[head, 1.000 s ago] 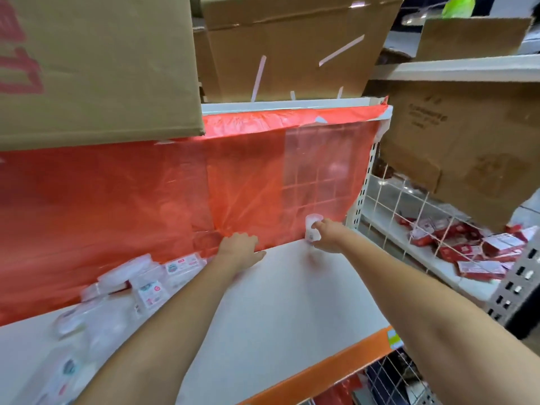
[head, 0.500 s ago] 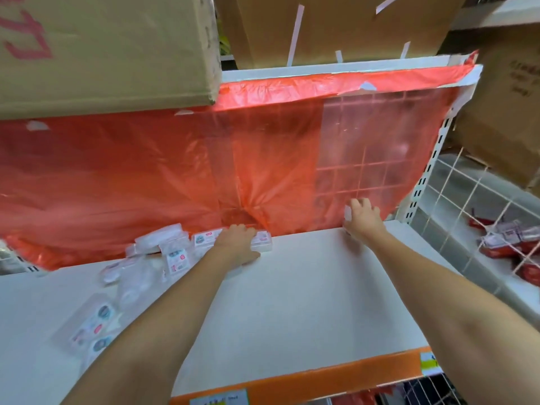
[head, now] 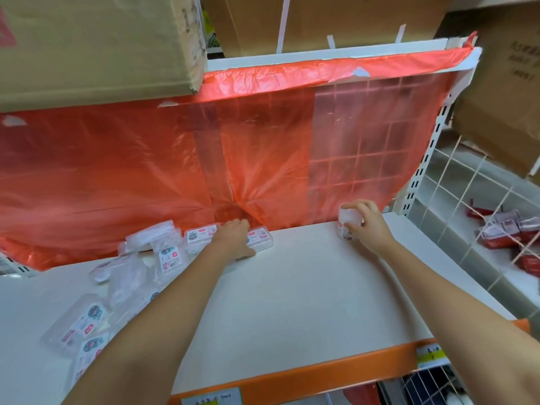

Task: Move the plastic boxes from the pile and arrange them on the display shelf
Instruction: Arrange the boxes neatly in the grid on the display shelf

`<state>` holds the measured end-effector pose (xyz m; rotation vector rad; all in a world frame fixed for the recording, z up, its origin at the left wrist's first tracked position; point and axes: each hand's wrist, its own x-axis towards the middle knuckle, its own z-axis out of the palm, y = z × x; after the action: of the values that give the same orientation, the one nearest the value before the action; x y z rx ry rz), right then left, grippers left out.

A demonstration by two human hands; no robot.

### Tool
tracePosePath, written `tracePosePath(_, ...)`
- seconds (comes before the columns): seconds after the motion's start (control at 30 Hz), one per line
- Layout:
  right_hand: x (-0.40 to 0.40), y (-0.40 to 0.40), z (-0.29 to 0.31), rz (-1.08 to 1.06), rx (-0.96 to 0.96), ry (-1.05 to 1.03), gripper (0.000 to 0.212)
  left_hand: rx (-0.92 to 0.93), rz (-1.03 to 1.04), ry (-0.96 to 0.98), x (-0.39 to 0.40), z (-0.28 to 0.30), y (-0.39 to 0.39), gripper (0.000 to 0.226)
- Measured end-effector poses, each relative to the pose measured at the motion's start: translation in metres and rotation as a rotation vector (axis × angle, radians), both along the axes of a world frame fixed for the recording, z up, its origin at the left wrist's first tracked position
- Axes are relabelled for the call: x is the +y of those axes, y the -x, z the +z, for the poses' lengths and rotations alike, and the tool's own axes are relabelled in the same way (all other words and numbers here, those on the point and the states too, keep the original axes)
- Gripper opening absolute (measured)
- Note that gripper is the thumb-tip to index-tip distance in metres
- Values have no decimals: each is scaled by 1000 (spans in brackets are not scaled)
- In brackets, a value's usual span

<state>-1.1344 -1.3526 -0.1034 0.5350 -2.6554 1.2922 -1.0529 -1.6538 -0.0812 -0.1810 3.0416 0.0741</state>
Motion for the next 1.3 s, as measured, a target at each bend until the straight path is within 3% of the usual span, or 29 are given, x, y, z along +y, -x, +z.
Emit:
tracePosePath(0.2,2,-22,9,64,-58,118,40,-8,-37,-140,13,-8,-10,61)
tracePosePath(0.43,0,-57,38,127,-211,406,36,158,-62,-497,48,9,-41,71)
tracePosePath(0.57,-3,-83,45,246,-370,598,36,251,-73,-661,58,21,-74,64)
tracePosePath(0.77,-8,-122,35,440,-644,981,51,314,-109,-851,69,16,-121,65)
tracePosePath(0.9,-12,-138,22,473,-774,1202,90,364,-130,-919,79,10,-139,67)
tracePosePath(1.0,-13,-147,17,430,-814,1223,97,395,-133,-926,83,7,-149,65)
tracePosePath(1.17,-14,-157,11,389,-766,1041,100,384,-129,-893,82,4,-164,66)
tracePosePath(1.3,-20,-159,9,362,-778,1095,96,382,-88,-928,80,4,-174,67)
